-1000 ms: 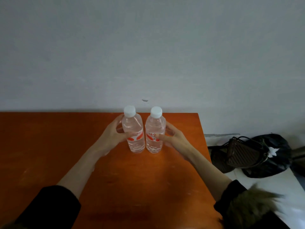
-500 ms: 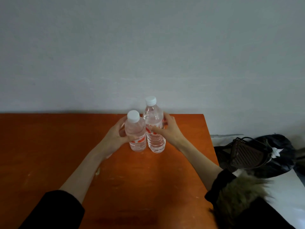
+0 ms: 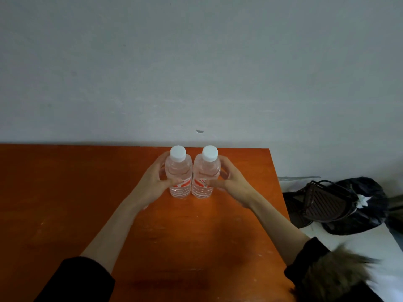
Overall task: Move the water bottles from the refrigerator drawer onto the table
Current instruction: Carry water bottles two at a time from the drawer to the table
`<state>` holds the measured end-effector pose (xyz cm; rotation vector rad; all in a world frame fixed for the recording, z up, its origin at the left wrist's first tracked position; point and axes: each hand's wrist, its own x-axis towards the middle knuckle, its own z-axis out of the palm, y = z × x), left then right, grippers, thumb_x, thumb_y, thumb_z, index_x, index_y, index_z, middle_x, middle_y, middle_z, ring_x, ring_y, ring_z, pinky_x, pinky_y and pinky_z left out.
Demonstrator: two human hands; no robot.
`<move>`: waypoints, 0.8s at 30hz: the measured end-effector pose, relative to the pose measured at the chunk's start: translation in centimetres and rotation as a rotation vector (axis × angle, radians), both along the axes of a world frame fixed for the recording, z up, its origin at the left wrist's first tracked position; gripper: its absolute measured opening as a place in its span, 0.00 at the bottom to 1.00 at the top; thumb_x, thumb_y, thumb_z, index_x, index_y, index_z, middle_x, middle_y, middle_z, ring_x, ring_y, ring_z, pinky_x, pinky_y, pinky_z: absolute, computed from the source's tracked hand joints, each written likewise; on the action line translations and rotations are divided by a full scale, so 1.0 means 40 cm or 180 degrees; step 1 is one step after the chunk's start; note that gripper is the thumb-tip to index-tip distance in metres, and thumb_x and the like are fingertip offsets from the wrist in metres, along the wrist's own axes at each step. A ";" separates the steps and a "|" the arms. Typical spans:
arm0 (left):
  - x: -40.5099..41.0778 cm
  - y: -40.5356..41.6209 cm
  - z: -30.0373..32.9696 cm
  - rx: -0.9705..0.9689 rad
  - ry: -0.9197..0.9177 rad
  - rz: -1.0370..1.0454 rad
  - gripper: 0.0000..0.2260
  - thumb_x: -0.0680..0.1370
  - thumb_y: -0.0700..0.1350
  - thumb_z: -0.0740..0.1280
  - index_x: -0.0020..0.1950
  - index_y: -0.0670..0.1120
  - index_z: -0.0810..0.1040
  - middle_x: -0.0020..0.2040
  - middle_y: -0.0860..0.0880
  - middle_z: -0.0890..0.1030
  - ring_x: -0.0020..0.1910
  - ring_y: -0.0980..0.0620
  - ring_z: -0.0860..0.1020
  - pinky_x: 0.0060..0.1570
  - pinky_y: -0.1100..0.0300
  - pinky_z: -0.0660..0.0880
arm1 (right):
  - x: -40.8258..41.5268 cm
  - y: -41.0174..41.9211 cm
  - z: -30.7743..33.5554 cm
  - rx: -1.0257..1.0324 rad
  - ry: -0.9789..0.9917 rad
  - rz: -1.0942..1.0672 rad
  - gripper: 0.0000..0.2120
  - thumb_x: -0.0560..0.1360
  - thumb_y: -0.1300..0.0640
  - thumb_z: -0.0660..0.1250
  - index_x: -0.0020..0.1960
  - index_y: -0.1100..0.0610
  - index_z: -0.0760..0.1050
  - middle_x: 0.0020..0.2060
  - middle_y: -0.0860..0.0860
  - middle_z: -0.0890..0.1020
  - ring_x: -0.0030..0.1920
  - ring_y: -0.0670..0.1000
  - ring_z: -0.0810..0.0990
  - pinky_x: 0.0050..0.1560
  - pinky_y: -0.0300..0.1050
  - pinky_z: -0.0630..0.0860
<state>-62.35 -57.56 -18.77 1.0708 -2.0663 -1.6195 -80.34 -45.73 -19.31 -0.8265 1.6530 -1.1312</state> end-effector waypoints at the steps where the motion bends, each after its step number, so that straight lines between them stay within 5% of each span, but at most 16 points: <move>1: 0.007 0.002 -0.003 0.0011 0.0007 0.0036 0.35 0.71 0.42 0.72 0.73 0.54 0.59 0.71 0.51 0.67 0.69 0.52 0.67 0.67 0.45 0.64 | 0.005 -0.001 0.000 0.0000 -0.0031 0.0064 0.31 0.70 0.68 0.70 0.63 0.43 0.64 0.62 0.43 0.71 0.66 0.48 0.68 0.67 0.59 0.67; 11: 0.026 0.032 0.000 0.0194 0.0182 -0.0043 0.33 0.72 0.45 0.70 0.71 0.61 0.58 0.66 0.61 0.68 0.66 0.58 0.67 0.58 0.61 0.68 | 0.001 -0.007 0.012 0.0164 -0.0299 0.0626 0.36 0.71 0.72 0.66 0.68 0.41 0.60 0.67 0.47 0.69 0.70 0.52 0.65 0.69 0.59 0.65; 17: 0.040 0.080 0.051 -0.0180 -0.0188 0.0133 0.33 0.75 0.46 0.68 0.75 0.54 0.55 0.74 0.51 0.64 0.71 0.50 0.65 0.67 0.45 0.66 | 0.019 0.030 0.030 0.0526 0.0991 0.0346 0.39 0.74 0.55 0.69 0.76 0.48 0.49 0.75 0.49 0.58 0.74 0.53 0.57 0.71 0.56 0.58; 20: 0.053 0.138 0.090 -0.0999 -0.0194 0.0544 0.29 0.76 0.47 0.66 0.74 0.49 0.58 0.74 0.48 0.63 0.72 0.49 0.63 0.69 0.47 0.64 | 0.025 0.097 0.069 0.0530 0.1786 0.0168 0.36 0.75 0.48 0.66 0.76 0.49 0.49 0.75 0.50 0.57 0.75 0.53 0.57 0.71 0.51 0.58; 24: 0.040 0.223 0.143 -0.1950 0.0102 0.0099 0.28 0.77 0.47 0.64 0.75 0.50 0.58 0.76 0.51 0.57 0.75 0.54 0.55 0.71 0.54 0.57 | 0.010 0.240 0.161 0.0377 0.2617 0.0063 0.34 0.76 0.43 0.62 0.76 0.51 0.51 0.74 0.52 0.60 0.74 0.52 0.59 0.71 0.47 0.59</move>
